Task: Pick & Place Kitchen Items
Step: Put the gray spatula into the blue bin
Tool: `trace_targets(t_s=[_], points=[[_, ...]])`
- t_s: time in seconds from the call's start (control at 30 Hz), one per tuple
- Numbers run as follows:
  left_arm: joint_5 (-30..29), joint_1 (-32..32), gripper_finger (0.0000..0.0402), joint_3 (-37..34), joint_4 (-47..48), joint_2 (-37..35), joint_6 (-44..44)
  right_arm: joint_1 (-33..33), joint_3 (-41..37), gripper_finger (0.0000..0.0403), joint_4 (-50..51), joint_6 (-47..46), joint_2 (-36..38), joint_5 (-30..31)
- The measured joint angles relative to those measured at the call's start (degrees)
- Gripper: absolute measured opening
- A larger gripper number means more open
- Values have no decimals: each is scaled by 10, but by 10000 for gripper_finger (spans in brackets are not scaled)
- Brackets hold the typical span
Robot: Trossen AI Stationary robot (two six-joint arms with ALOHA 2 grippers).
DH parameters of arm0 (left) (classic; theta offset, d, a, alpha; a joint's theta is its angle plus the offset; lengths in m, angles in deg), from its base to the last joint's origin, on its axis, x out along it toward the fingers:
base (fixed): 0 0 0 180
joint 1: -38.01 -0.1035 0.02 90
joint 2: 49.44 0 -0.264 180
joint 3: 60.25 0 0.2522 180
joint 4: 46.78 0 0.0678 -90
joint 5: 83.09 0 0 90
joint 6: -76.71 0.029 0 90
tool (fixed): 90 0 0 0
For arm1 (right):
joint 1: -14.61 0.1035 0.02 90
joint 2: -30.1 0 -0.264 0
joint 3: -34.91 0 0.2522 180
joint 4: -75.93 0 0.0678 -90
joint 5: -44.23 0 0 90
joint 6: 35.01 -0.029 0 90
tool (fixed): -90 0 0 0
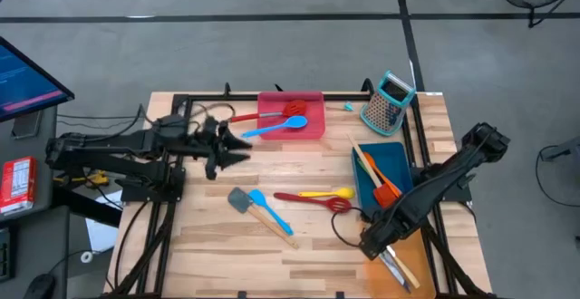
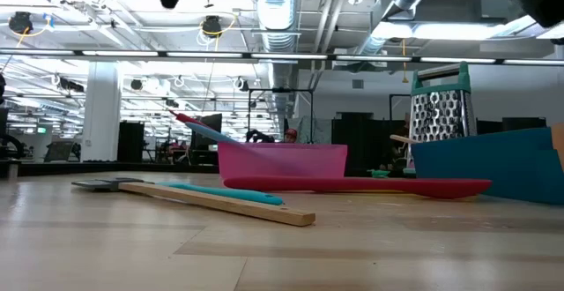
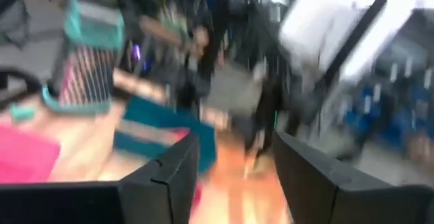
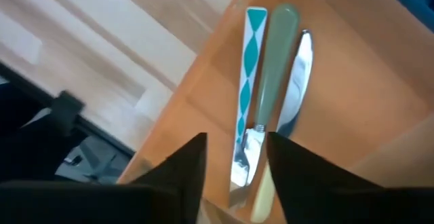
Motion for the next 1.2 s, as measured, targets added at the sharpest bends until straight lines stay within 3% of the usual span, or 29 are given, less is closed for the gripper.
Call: trace_targets(t_s=[0.13,0.23,0.6,0.93,1.2], points=[[69,8,187,0,123,0,118,-6,0,197,5,10,26,6],[82,19,187,0,174,9,209,-13,0,219,7,15,37,15],[143,52,187,-49,158,124,296,-21,0,219,3,15,42,15],[192,81,186,-61,46,286,356,-21,0,206,1,15,42,13],[195,103,186,-61,13,393,411,-21,0,202,-1,15,42,12]])
